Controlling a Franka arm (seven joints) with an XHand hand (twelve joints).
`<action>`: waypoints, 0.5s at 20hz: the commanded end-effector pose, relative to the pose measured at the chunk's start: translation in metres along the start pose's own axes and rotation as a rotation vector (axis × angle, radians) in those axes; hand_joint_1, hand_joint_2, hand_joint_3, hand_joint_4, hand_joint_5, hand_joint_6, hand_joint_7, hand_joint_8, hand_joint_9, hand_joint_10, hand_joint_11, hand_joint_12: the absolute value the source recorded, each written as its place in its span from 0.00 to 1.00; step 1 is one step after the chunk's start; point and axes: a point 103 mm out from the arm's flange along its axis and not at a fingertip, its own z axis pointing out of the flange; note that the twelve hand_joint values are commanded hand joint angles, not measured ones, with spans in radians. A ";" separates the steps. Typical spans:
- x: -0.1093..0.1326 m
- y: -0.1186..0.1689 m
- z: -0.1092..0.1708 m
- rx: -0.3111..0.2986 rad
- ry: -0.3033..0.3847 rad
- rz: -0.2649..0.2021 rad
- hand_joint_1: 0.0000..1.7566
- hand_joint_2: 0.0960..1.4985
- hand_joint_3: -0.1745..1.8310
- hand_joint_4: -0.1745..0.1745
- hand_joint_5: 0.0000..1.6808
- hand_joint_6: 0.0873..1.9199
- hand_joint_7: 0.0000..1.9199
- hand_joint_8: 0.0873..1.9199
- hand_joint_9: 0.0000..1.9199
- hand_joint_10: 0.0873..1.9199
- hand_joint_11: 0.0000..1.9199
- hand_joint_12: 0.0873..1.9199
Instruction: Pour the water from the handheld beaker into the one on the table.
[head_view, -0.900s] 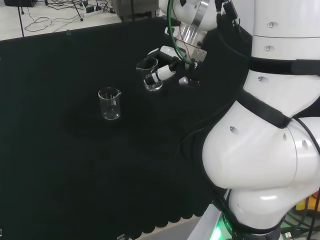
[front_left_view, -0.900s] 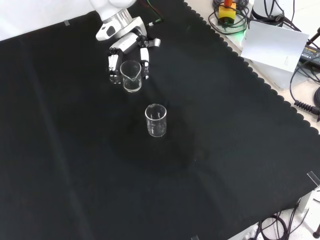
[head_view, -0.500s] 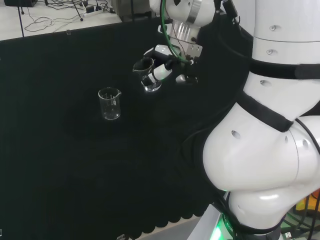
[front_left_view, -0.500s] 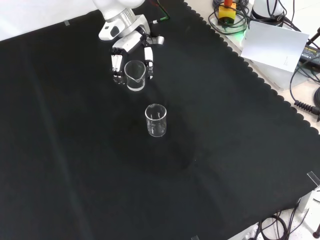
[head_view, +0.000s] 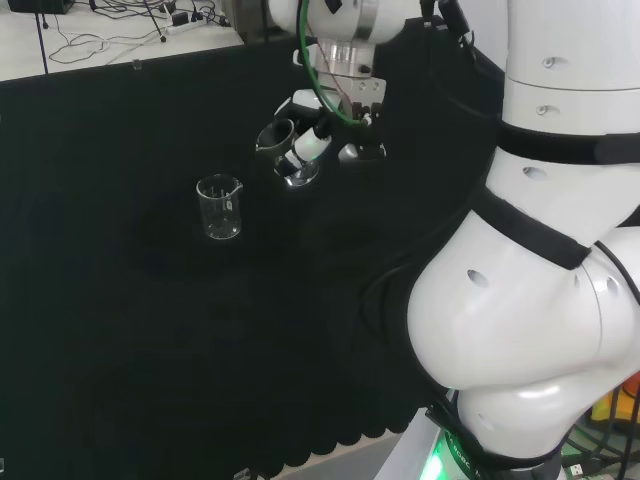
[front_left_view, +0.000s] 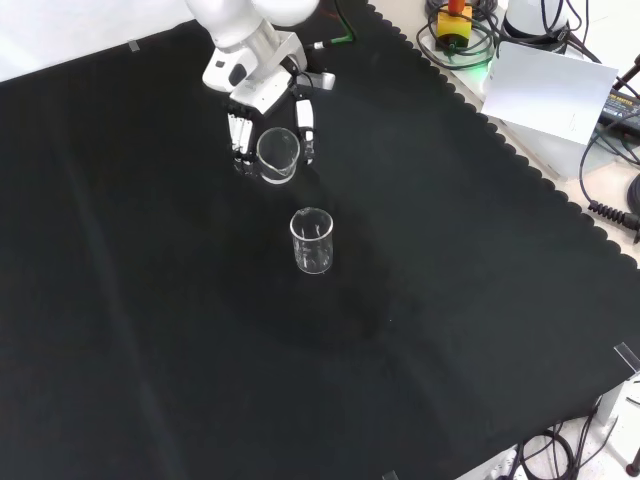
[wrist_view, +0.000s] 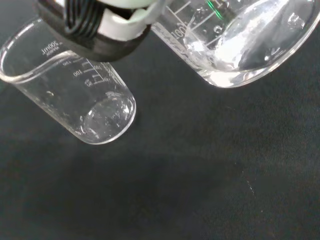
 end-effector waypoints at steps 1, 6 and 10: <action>0.022 0.006 -0.007 0.046 -0.113 0.030 0.73 0.73 0.00 0.20 0.59 0.50 0.66 0.32 0.66 0.52 0.53 0.40; 0.036 0.011 -0.009 0.082 -0.174 0.053 0.73 0.73 0.00 0.19 0.58 0.50 0.67 0.32 0.67 0.52 0.53 0.40; 0.045 0.014 -0.011 0.108 -0.215 0.067 0.73 0.73 0.00 0.18 0.58 0.50 0.67 0.32 0.67 0.52 0.53 0.40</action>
